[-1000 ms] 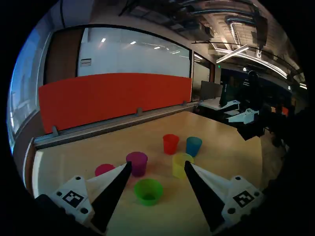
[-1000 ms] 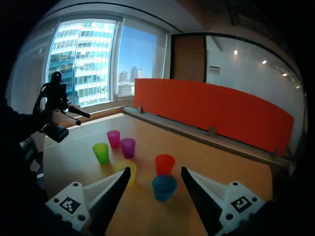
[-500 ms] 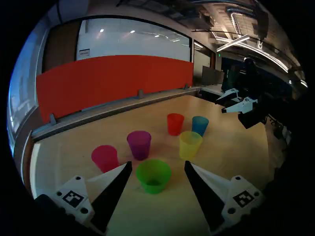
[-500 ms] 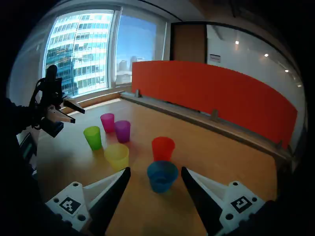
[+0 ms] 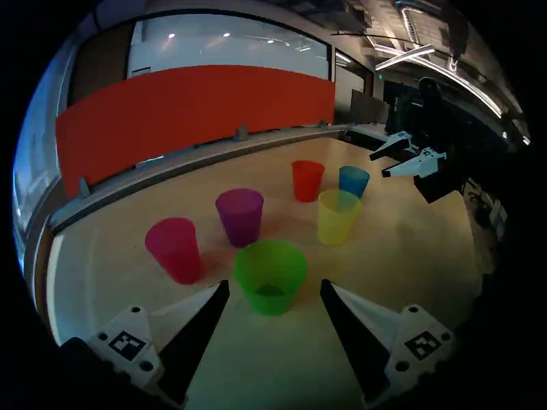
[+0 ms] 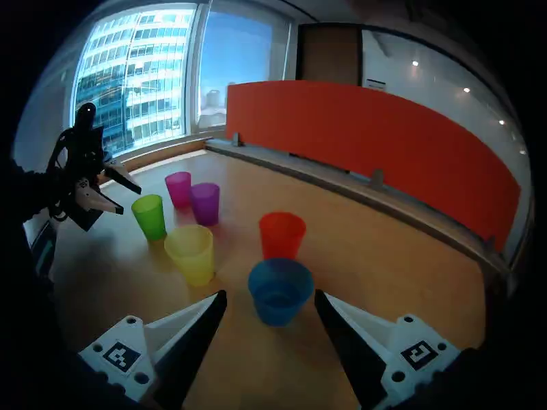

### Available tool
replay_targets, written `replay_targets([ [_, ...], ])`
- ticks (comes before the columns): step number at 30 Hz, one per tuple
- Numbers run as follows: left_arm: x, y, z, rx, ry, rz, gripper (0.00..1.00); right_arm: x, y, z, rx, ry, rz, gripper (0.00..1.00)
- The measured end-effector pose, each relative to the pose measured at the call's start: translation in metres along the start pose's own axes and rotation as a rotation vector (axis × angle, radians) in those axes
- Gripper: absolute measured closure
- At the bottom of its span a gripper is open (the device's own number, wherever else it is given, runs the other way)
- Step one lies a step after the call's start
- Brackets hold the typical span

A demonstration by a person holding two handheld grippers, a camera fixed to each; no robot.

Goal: Pour water

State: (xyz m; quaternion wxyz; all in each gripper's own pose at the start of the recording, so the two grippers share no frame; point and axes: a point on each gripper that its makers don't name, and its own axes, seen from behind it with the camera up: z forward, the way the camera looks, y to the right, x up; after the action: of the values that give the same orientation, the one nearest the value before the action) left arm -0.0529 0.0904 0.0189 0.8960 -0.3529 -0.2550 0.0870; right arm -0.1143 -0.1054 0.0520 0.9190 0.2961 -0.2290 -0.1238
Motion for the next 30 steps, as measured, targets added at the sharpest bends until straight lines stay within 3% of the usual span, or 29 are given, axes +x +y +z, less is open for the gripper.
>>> replay_targets([
  [12, -0.007, -0.004, 0.022, -0.021, -0.06, 0.025, 0.01, -0.008, 0.003, 0.016, 0.007, -0.031, -0.004, 0.01],
  [30, 0.001, 0.001, 0.051, -0.054, -0.08, 0.043, 0.01, -0.012, 0.013, 0.04, 0.002, -0.054, -0.007, 0.0],
])
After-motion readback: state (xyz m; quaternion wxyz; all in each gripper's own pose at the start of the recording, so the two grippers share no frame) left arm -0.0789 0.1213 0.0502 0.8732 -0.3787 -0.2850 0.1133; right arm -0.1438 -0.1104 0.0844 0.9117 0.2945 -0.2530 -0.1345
